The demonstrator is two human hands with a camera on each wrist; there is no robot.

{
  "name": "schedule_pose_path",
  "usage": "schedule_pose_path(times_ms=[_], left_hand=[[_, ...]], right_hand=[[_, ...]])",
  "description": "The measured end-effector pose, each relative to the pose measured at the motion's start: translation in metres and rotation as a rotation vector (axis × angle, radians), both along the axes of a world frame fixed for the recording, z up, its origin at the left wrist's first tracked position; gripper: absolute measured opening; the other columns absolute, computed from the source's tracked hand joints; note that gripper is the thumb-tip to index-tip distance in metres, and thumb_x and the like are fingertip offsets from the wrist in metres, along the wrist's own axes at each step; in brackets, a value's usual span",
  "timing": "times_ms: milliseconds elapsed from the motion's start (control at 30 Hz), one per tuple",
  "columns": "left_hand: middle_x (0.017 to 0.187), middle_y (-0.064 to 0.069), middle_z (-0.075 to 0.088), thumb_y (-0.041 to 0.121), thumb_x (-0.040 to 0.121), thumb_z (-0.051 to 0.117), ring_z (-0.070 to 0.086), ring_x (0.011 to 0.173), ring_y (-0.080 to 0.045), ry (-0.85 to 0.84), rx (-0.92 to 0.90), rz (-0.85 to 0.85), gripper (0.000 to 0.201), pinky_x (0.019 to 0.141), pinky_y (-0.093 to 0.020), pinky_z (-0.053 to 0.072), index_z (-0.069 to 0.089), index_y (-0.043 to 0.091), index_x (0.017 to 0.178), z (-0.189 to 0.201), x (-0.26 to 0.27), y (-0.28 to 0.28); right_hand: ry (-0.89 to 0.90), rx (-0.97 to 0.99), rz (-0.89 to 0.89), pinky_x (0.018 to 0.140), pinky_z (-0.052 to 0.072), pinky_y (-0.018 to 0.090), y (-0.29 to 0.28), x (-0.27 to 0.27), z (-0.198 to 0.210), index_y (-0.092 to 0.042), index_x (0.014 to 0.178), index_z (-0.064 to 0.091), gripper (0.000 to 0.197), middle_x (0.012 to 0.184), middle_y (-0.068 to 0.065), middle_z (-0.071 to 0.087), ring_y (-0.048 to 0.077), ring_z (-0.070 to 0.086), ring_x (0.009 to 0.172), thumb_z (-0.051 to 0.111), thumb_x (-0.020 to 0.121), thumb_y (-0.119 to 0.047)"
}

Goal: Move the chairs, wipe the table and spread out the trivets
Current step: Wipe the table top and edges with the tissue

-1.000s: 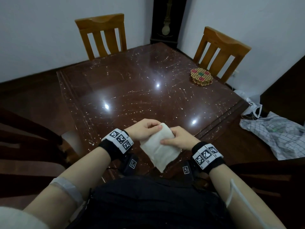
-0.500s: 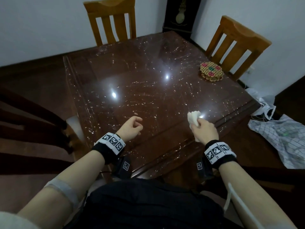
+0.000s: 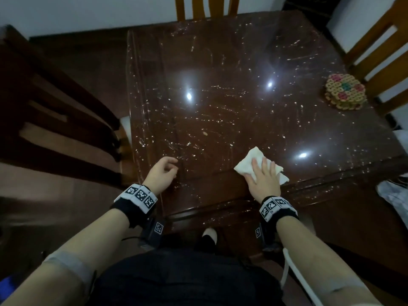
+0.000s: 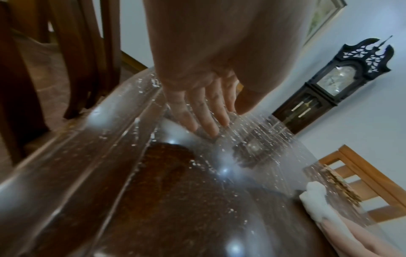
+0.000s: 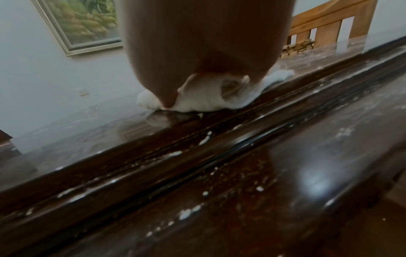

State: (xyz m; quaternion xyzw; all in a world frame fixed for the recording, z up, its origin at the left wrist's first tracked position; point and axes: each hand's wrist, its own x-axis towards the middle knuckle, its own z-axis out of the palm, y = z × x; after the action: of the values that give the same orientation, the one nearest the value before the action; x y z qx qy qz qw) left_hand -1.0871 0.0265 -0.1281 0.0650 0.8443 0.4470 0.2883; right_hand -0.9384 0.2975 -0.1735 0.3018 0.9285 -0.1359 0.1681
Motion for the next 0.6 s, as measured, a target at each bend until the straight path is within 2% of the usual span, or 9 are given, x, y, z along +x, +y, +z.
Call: schedule_pose_path(times_ms=[67,133,267,333,467,567,600], left_hand=[[0.096,-0.002,0.066,0.011,0.095,0.052,0.065,0.088,-0.018,0.028,-0.001,0.076,0.019,0.072,-0.023,0.049,0.056,0.019,0.111,-0.001,0.0,-0.011],[0.094,0.001,0.067,0.011,0.095,0.052,0.065,0.087,-0.015,0.054,-0.007,0.138,0.018,0.072,-0.025,0.051,0.057,0.02,0.109,-0.002,-0.003,-0.022],[0.093,0.001,0.067,0.01,0.095,0.051,0.066,0.087,-0.017,0.072,-0.008,0.195,0.017,0.078,-0.03,0.053,0.058,0.02,0.107,-0.005,-0.015,-0.043],[0.092,0.002,0.067,0.01,0.095,0.05,0.067,0.086,-0.017,0.068,-0.01,0.199,0.018,0.077,-0.029,0.053,0.058,0.02,0.107,-0.007,-0.021,-0.05],[0.089,0.004,0.066,0.009,0.094,0.051,0.065,0.081,-0.015,0.049,-0.002,0.166,0.017,0.077,-0.035,0.054,0.058,0.019,0.106,-0.008,-0.038,-0.069],[0.087,0.002,0.066,0.007,0.094,0.051,0.065,0.083,-0.02,0.025,0.018,0.133,0.018,0.077,-0.033,0.053,0.058,0.017,0.106,-0.01,-0.052,-0.085],[0.087,0.002,0.066,0.007,0.093,0.05,0.066,0.084,-0.022,0.018,0.023,0.12,0.018,0.078,-0.035,0.053,0.058,0.018,0.105,-0.011,-0.057,-0.09]], right_hand=[[0.069,0.018,0.045,0.118,0.011,0.052,-0.005,-0.007,-0.003,-0.024,0.153,0.015,0.056,0.162,0.006,0.009,0.034,0.001,0.147,0.025,0.102,-0.045],[0.097,-0.001,0.103,0.118,0.011,0.05,-0.015,-0.017,-0.004,-0.022,0.152,0.018,0.053,0.161,0.006,0.013,0.034,0.004,0.147,0.026,0.103,-0.039],[0.116,-0.052,0.204,0.119,0.013,0.045,-0.054,-0.037,-0.006,-0.023,0.153,0.019,0.052,0.161,0.004,0.014,0.031,0.004,0.148,0.028,0.103,-0.037],[0.122,-0.089,0.252,0.119,0.012,0.045,-0.076,-0.043,-0.006,-0.024,0.153,0.018,0.053,0.161,0.003,0.013,0.029,0.002,0.148,0.029,0.103,-0.037],[0.122,-0.222,0.363,0.119,0.002,0.044,-0.144,-0.056,0.004,-0.025,0.153,0.018,0.053,0.162,-0.001,0.008,0.024,-0.003,0.149,0.032,0.104,-0.035],[0.117,-0.328,0.511,0.121,0.005,0.046,-0.197,-0.065,0.016,-0.026,0.152,0.022,0.051,0.161,-0.001,0.013,0.021,0.0,0.149,0.036,0.103,-0.03],[0.105,-0.402,0.532,0.121,0.005,0.043,-0.211,-0.067,0.018,-0.025,0.152,0.024,0.05,0.161,-0.001,0.016,0.019,0.002,0.149,0.038,0.103,-0.027]])
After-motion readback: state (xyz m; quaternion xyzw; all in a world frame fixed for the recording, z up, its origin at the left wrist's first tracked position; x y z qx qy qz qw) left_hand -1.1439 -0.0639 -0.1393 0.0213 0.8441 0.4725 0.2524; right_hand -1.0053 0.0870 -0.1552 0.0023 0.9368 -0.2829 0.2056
